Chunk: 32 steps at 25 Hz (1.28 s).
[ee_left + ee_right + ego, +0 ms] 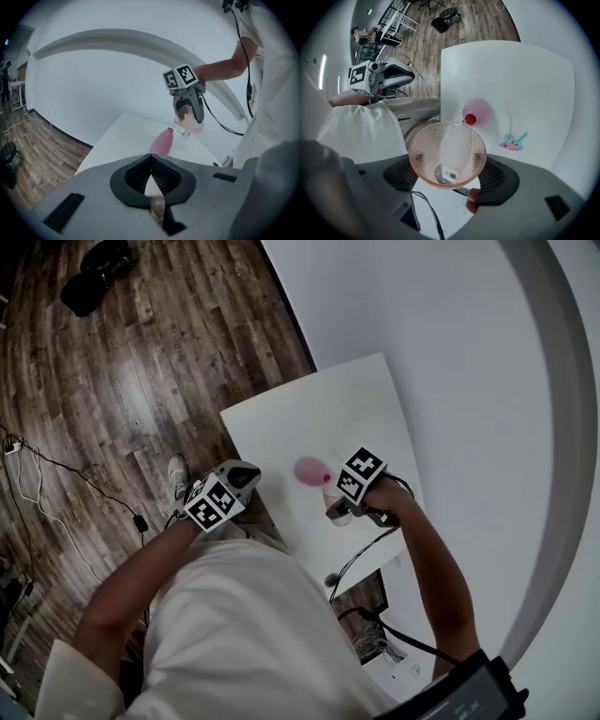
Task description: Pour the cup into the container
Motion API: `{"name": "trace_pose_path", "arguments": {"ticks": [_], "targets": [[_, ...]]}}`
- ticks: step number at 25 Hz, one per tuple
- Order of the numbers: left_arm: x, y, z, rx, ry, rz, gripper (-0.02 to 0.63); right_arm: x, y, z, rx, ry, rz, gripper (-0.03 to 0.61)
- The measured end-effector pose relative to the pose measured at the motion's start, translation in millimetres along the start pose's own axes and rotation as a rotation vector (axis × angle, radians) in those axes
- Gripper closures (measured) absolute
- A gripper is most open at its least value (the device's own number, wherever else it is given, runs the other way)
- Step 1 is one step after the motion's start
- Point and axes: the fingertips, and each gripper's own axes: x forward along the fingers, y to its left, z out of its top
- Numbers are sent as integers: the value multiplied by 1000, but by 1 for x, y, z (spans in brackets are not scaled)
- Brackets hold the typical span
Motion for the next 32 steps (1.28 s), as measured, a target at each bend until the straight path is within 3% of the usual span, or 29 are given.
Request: {"name": "trace_pose_path", "arguments": {"ticks": [32], "targets": [[1,0,-2,-3,-7,5,603,3,-2,-2,3,32,8,206]]}}
